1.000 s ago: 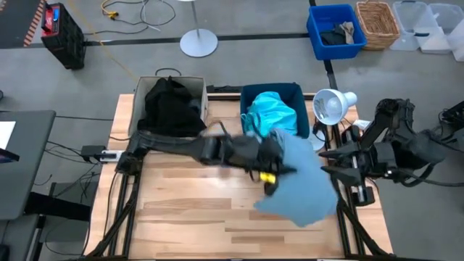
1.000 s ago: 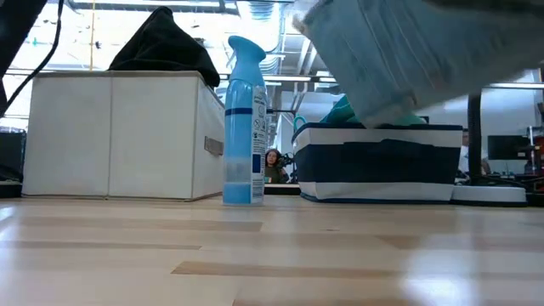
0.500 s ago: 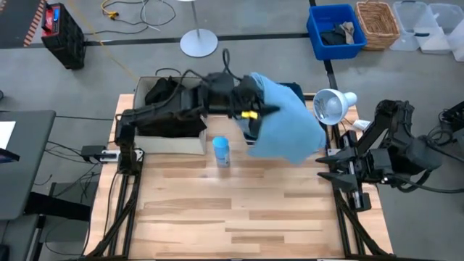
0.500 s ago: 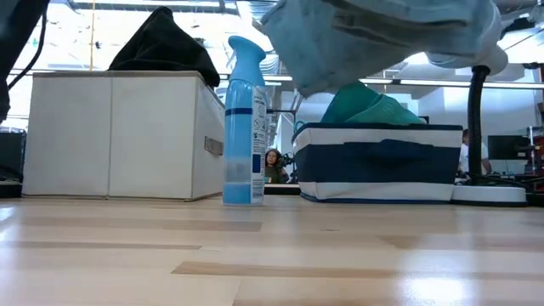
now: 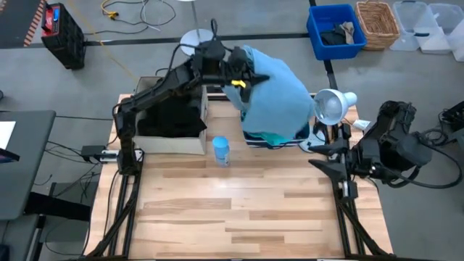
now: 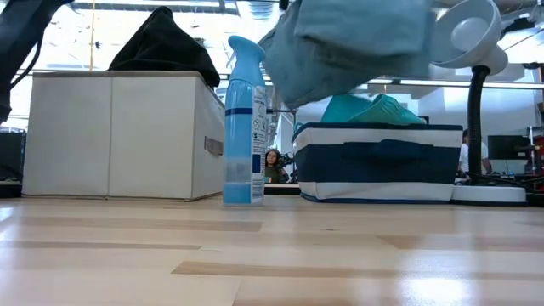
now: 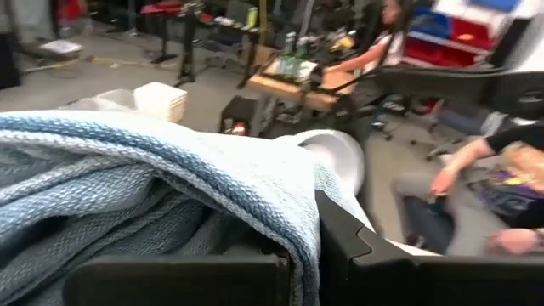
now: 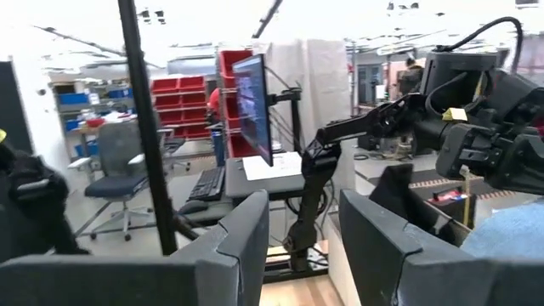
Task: Sort clothes
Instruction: Put the blue pants into the blue laundry bin
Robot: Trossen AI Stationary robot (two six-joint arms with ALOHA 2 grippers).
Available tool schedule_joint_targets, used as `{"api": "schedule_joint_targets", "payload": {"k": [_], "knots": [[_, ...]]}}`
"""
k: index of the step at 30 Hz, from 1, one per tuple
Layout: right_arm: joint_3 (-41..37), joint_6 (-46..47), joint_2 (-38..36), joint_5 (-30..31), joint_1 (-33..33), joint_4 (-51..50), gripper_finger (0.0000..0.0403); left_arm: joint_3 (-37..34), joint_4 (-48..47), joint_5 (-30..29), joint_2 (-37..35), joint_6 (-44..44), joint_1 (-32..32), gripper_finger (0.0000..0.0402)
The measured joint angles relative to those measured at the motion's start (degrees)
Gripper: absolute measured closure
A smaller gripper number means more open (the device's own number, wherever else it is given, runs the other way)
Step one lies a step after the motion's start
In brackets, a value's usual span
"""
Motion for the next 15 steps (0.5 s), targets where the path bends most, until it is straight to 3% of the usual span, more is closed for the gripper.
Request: {"api": "schedule_joint_targets", "payload": {"k": [10,15], "knots": [[0.0,2.2,0.4,0.0,-6.2,0.0,0.0243,0.0,-0.9,15.1,1.7,-1.9,5.4,0.0389],[0.0,2.7,0.4,0.0,-8.2,0.0,0.0243,0.0,-4.1,19.7,1.7,2.7,6.1,0.0389]]}}
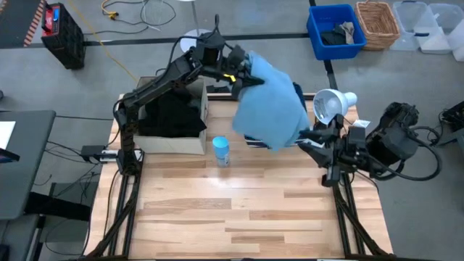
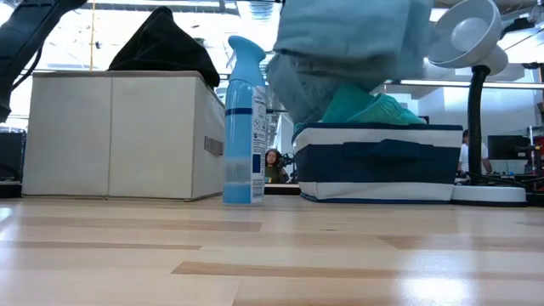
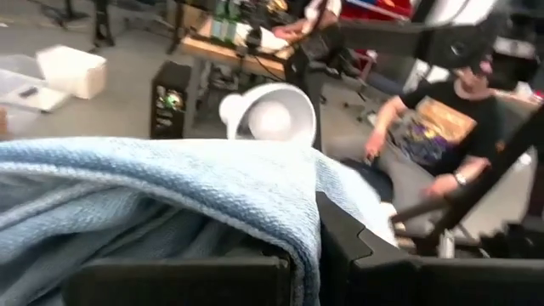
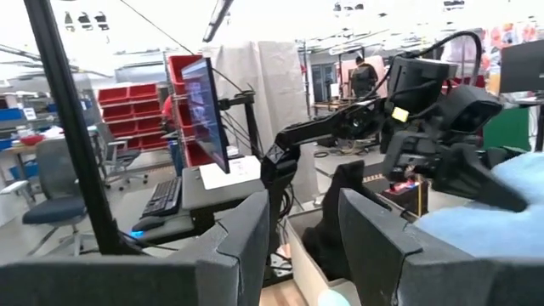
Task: Sort clothes
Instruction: Put the blue pants into the blue laundry bin
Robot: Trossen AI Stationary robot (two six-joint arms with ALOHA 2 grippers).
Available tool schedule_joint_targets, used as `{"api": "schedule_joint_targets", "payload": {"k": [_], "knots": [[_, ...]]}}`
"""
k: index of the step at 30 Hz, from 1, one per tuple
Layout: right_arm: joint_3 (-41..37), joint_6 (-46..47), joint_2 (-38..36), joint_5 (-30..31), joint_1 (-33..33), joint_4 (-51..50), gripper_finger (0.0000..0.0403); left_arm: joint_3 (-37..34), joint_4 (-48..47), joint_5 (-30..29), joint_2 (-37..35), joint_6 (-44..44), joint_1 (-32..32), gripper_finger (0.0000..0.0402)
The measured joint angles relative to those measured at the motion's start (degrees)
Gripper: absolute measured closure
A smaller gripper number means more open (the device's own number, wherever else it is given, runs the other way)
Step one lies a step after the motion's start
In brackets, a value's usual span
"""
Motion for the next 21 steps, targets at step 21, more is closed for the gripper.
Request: {"api": "schedule_joint_targets", "payload": {"k": [21], "knots": [[0.0,0.8,0.0,0.0,-3.5,0.0,0.0243,0.0,-2.5,2.9,1.7,4.5,1.1,0.0389]]}}
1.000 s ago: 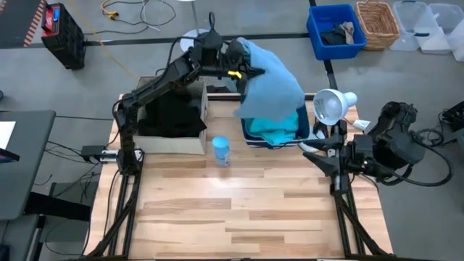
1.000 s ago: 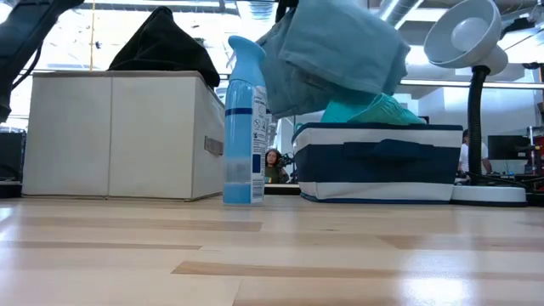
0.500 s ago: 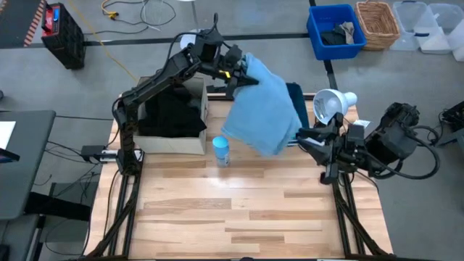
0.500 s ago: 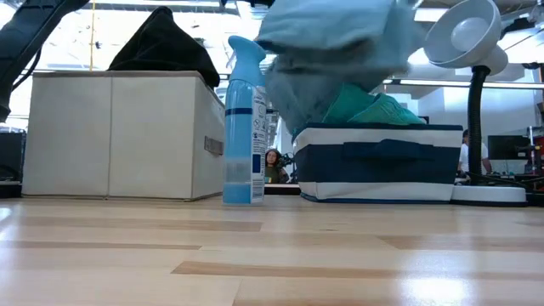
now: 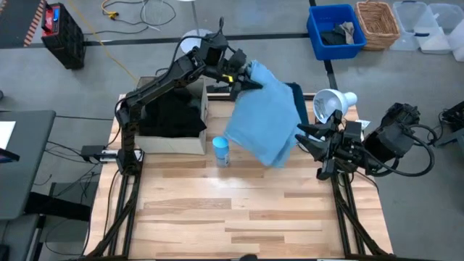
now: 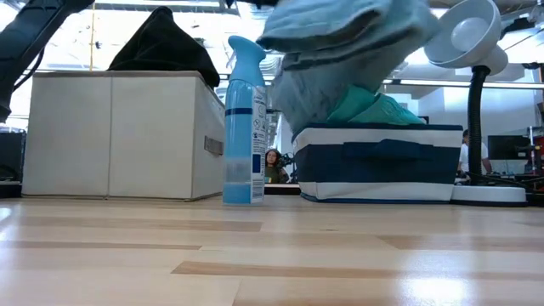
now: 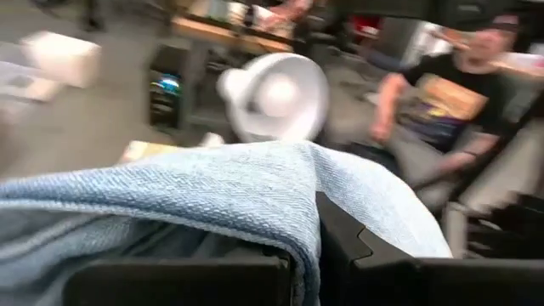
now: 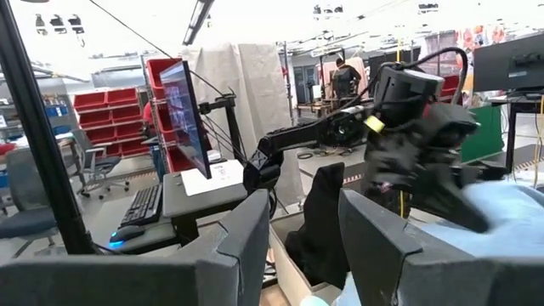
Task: Sort clothes
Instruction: Put the blue pants into the blue laundry bin
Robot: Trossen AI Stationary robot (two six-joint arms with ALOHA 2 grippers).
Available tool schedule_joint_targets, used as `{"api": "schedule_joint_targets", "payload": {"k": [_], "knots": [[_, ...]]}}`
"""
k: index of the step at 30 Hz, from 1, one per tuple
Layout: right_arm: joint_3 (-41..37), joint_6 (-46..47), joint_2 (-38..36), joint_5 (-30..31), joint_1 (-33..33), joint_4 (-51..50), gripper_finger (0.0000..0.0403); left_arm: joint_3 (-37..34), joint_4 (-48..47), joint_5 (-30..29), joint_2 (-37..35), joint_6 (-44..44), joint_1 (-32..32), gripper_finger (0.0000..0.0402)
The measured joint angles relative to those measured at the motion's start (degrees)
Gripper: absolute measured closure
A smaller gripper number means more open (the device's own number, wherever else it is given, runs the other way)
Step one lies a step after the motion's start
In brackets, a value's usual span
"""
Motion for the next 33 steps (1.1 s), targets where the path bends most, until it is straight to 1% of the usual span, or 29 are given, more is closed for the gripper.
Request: {"api": "schedule_joint_targets", "payload": {"k": [1,3,9,13,20,25,29,33], "knots": [[0.0,0.1,0.0,0.0,0.0,0.1,0.0243,0.0,1.7,-1.7,0.8,0.0,0.0,0.0389],[0.0,0.2,0.0,0.0,0.0,0.0,0.0243,0.0,4.3,-3.0,1.6,-1.2,-0.1,0.0389],[0.0,1.5,0.0,0.0,0.2,0.1,0.0243,0.0,10.3,-4.3,5.6,-3.9,-1.2,0.0389],[0.0,1.9,0.0,0.0,0.6,0.0,0.0243,0.0,9.8,-7.4,8.0,-2.5,-2.4,0.0389],[0.0,2.1,0.0,0.0,0.5,0.0,0.0243,0.0,9.4,-4.7,12.3,-2.7,-3.6,0.0389],[0.0,2.5,0.0,0.0,0.5,-0.3,0.0243,0.0,8.2,-6.0,14.6,-3.2,-3.9,0.0388],[0.0,3.0,0.0,0.0,0.5,-0.9,0.0243,0.1,7.1,-4.2,16.1,-4.3,-3.2,0.037],[0.0,3.2,0.0,0.0,0.5,-1.1,0.0243,0.2,7.0,-4.7,17.3,-4.3,-3.0,0.0366]]}}
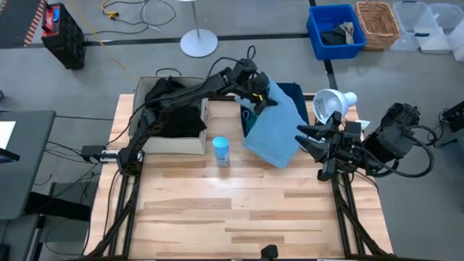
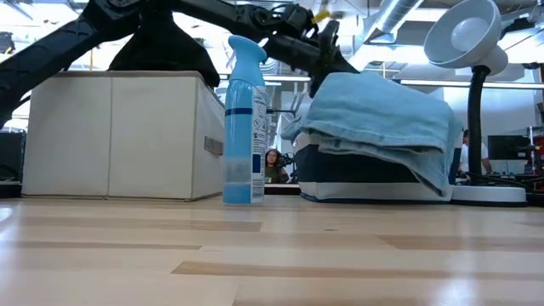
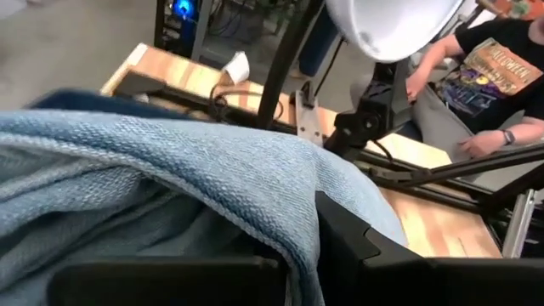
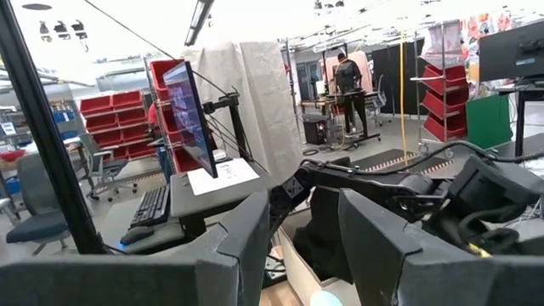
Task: Sort clothes
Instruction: Put the blue pants into the blue laundry bin
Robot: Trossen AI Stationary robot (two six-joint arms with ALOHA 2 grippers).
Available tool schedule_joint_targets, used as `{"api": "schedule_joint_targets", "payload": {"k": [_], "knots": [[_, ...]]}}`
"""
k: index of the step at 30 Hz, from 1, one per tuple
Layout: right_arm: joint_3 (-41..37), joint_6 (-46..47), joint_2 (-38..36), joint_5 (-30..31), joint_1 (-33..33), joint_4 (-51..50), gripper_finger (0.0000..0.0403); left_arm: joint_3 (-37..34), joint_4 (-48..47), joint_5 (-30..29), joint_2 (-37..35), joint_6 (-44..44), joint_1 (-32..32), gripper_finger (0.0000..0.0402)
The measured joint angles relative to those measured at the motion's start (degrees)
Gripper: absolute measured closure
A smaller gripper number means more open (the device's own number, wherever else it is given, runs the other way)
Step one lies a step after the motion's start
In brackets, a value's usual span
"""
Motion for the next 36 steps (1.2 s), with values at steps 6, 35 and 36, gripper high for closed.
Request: {"api": "schedule_joint_targets", "payload": {"k": [6,35,36], "knots": [[0.0,0.2,0.0,0.0,0.0,-0.2,0.0243,-0.1,2.2,-0.9,0.1,-0.8,0.7,0.0377],[0.0,4.3,0.3,0.0,0.1,-2.2,0.0243,6.2,12.5,-16.7,-4.3,15.0,-0.3,0.039],[0.0,4.3,0.3,0.0,0.1,-2.2,0.0243,6.2,11.3,-17.7,-4.3,16.6,-0.6,0.039]]}}
